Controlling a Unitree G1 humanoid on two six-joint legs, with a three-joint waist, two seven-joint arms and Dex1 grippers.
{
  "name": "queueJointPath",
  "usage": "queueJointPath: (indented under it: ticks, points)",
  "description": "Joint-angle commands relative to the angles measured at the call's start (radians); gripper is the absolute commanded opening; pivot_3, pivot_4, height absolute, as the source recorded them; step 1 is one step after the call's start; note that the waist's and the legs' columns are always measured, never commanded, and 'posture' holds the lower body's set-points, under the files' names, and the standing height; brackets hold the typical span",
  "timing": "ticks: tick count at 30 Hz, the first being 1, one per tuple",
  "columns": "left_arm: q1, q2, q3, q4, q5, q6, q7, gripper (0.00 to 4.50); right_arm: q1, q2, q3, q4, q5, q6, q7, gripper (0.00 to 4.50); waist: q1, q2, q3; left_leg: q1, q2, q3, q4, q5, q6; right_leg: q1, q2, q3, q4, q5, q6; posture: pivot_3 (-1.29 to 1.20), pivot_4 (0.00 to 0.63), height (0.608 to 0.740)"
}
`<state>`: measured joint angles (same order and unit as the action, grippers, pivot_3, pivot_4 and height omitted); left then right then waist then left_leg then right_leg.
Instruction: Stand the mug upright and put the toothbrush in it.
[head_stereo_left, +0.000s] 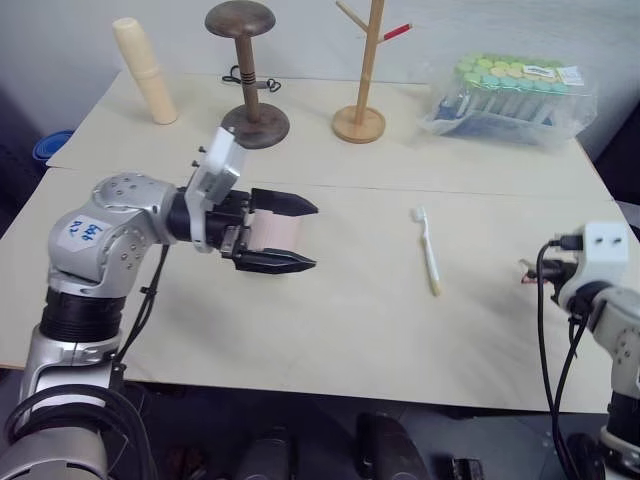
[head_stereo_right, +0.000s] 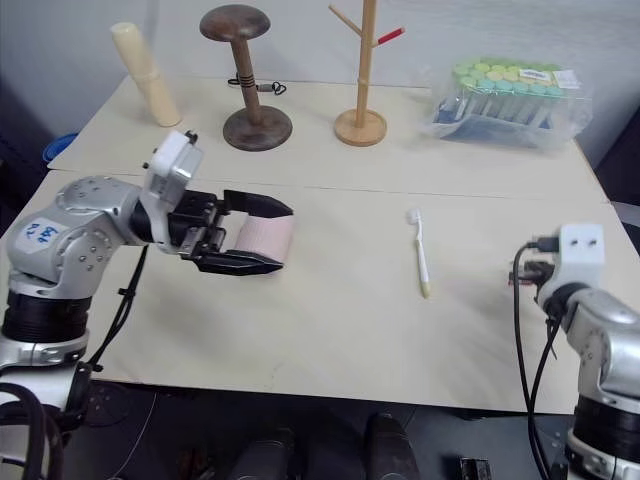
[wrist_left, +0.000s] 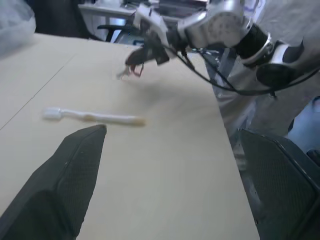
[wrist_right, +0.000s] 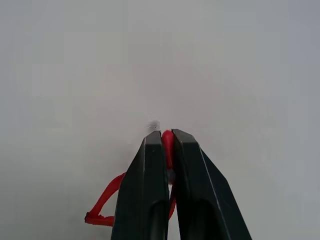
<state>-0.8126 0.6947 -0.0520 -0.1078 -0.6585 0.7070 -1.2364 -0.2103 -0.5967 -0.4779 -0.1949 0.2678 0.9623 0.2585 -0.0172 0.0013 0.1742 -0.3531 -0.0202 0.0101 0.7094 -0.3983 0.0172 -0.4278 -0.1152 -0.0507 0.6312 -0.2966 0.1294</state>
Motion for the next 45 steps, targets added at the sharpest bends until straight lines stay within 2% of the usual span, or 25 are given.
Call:
queueJointPath:
  ticks: [1, 8, 11, 13, 17, 19, 22, 25, 28, 32, 36, 41, 45]
  points:
    - [-0.031, 0.000, 0.008, -0.017, 0.001, -0.017, -0.009, 4.50, 0.002, 0.013, -0.037, -0.004, -0.001, -0.092, -0.011, 0.86, -0.012, 0.000, 0.000, 0.000, 0.000, 0.000, 0.000, 0.000, 0.000, 0.000, 0.000, 0.000, 0.000, 0.000, 0.000, 0.00, 0.150, 0.740]
    - [-0.008, 0.020, 0.027, -0.018, 0.011, -0.012, 0.011, 4.50, 0.052, -0.044, -0.047, -0.104, 0.031, -0.068, 0.044, 3.27, -0.009, 0.001, 0.000, 0.000, 0.002, -0.001, 0.000, 0.001, -0.001, 0.000, 0.000, 0.000, 0.000, 0.000, 0.000, 0.00, 0.150, 0.740]
    - [0.038, 0.062, 0.062, -0.036, 0.038, 0.015, 0.090, 4.50, 0.056, -0.193, -0.031, -0.190, 0.078, -0.064, 0.191, 4.26, -0.005, 0.004, 0.000, 0.000, 0.002, -0.002, 0.000, 0.001, -0.001, 0.000, -0.001, 0.001, -0.001, 0.000, 0.001, 0.00, 0.150, 0.740]
    - [0.065, 0.091, 0.096, -0.032, 0.061, 0.058, 0.176, 4.50, 0.019, -0.276, -0.043, -0.247, 0.173, -0.053, 0.309, 4.26, -0.006, 0.004, 0.000, 0.000, 0.002, -0.002, 0.000, 0.001, 0.000, 0.000, 0.000, 0.001, -0.002, 0.001, 0.001, 0.00, 0.150, 0.740]
    - [0.054, 0.123, 0.172, 0.057, 0.111, 0.311, 0.438, 4.50, -0.104, -0.378, -0.051, -0.365, 0.500, 0.022, 0.548, 4.26, -0.010, 0.003, 0.001, 0.000, 0.007, -0.004, 0.000, 0.001, 0.000, 0.001, 0.003, 0.000, -0.003, 0.001, 0.001, 0.00, 0.150, 0.740]
    - [0.033, 0.112, 0.213, 0.090, 0.102, 0.451, 0.528, 4.50, -0.176, -0.400, -0.034, -0.391, 0.633, 0.056, 0.598, 4.26, -0.007, 0.003, 0.001, 0.000, 0.008, -0.005, 0.000, 0.001, 0.000, 0.002, 0.002, -0.001, -0.003, 0.001, 0.001, 0.00, 0.150, 0.740]
    - [-0.019, 0.084, 0.229, 0.174, 0.140, 0.589, 0.648, 4.50, -0.269, -0.412, 0.027, -0.389, 0.739, 0.077, 0.624, 4.26, 0.004, 0.000, 0.002, -0.001, 0.006, -0.007, 0.001, 0.001, 0.000, 0.002, 0.001, -0.002, -0.003, 0.001, 0.001, 0.00, 0.150, 0.740]
    - [-0.066, 0.049, 0.233, 0.249, 0.157, 0.675, 0.709, 4.50, -0.323, -0.428, 0.101, -0.385, 0.753, 0.061, 0.649, 4.26, 0.023, 0.000, 0.002, -0.003, 0.003, -0.010, 0.004, 0.000, 0.000, 0.002, -0.001, -0.002, -0.003, 0.001, 0.002, 0.00, 0.150, 0.740]
    - [-0.101, 0.010, 0.203, 0.294, 0.174, 0.685, 0.732, 4.50, -0.346, -0.435, 0.158, -0.380, 0.731, 0.020, 0.673, 4.26, 0.035, -0.001, 0.001, -0.005, 0.001, -0.014, 0.005, 0.000, 0.001, 0.002, -0.002, -0.004, -0.003, 0.001, 0.003, 0.00, 0.150, 0.740]
    - [-0.173, -0.062, 0.198, 0.442, 0.194, 0.678, 0.751, 4.50, -0.367, -0.430, 0.192, -0.364, 0.719, -0.003, 0.669, 4.26, 0.041, -0.001, 0.001, -0.006, -0.003, -0.015, 0.006, 0.000, 0.001, 0.001, -0.002, -0.006, -0.004, 0.002, 0.003, 0.00, 0.150, 0.740]
    - [-0.188, -0.070, 0.085, 0.555, 0.267, 0.595, 0.726, 4.50, -0.367, -0.426, 0.192, -0.363, 0.716, -0.012, 0.645, 4.26, 0.036, -0.001, 0.002, -0.007, -0.004, -0.015, 0.006, 0.000, 0.000, 0.001, -0.002, -0.010, -0.004, 0.002, 0.003, 0.00, 0.150, 0.740]
    - [-0.230, -0.100, -0.018, 0.689, 0.312, 0.596, 0.674, 4.50, -0.365, -0.418, 0.177, -0.369, 0.733, -0.013, 0.607, 4.26, 0.033, -0.001, 0.001, -0.007, -0.003, -0.013, 0.007, 0.000, 0.000, 0.001, -0.002, -0.012, -0.004, 0.002, 0.003, 0.00, 0.150, 0.740]
    - [-0.272, -0.147, -0.037, 0.763, 0.318, 0.568, 0.621, 3.67, -0.361, -0.418, 0.169, -0.369, 0.750, -0.012, 0.586, 4.30, 0.042, -0.001, 0.001, -0.006, -0.003, -0.012, 0.008, 0.000, 0.000, 0.003, -0.003, -0.011, -0.003, 0.002, 0.003, 0.00, 0.150, 0.740]
